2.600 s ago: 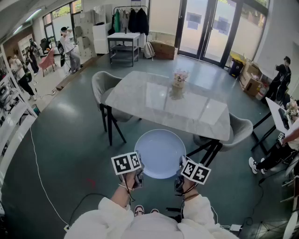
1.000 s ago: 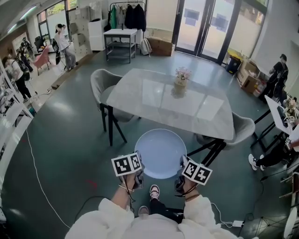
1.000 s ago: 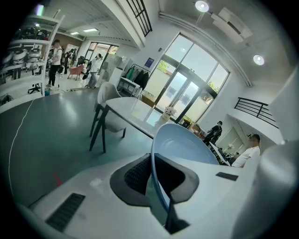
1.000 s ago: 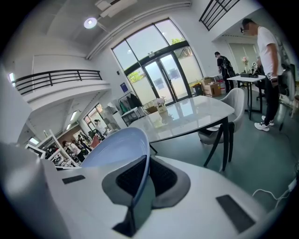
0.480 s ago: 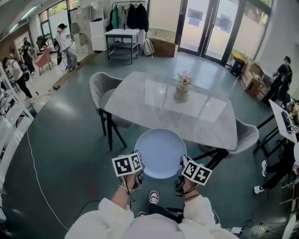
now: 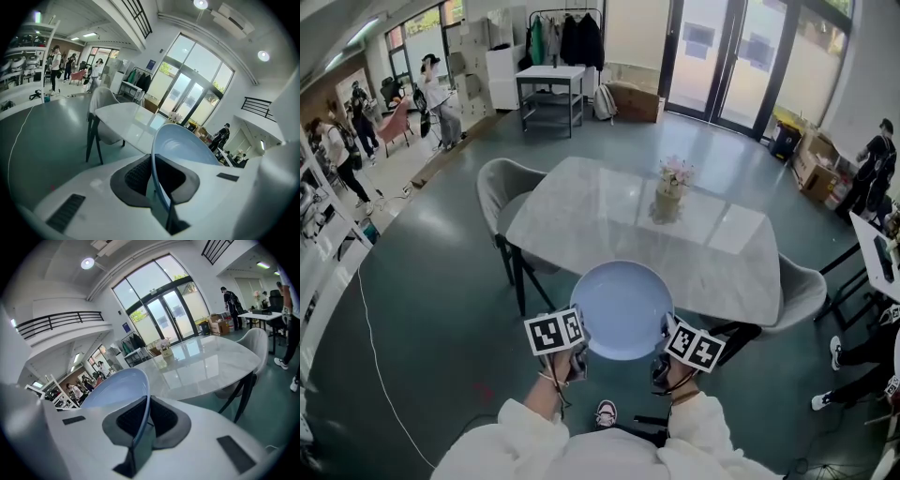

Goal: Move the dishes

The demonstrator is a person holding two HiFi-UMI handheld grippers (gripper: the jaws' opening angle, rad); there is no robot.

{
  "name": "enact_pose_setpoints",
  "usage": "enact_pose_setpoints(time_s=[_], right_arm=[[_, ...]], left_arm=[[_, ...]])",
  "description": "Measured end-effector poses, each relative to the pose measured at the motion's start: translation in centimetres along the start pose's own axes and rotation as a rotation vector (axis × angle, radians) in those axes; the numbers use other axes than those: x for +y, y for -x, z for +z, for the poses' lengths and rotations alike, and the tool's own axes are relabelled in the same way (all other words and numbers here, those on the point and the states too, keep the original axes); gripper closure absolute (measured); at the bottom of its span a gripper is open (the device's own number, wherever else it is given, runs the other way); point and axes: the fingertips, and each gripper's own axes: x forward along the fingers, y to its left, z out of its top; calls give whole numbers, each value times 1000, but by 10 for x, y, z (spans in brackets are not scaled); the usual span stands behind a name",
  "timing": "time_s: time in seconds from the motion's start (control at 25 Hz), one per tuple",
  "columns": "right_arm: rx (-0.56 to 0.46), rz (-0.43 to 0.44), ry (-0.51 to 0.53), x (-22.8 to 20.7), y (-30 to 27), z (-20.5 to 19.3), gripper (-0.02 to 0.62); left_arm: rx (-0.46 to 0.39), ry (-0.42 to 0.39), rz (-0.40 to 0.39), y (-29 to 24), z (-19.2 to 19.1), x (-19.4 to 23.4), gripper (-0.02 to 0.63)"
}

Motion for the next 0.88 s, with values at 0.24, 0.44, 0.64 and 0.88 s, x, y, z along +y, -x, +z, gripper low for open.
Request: enact_pose_setpoints(time_s=[0.24, 0.44, 0.64, 0.88], right_arm=[[-4, 18, 2, -7, -29, 23, 522], [-3, 27, 1, -24, -46, 47, 522], [-5, 27, -3, -38, -57, 58, 523], [8, 15, -15, -53, -67, 66, 523]], left_arm=[[-10, -1, 6, -29, 19, -6, 584], [-12, -2, 12, -53, 30, -24, 584], [-6, -4, 9, -73, 32, -33, 584], [14, -2, 11, -92, 31, -43, 584]])
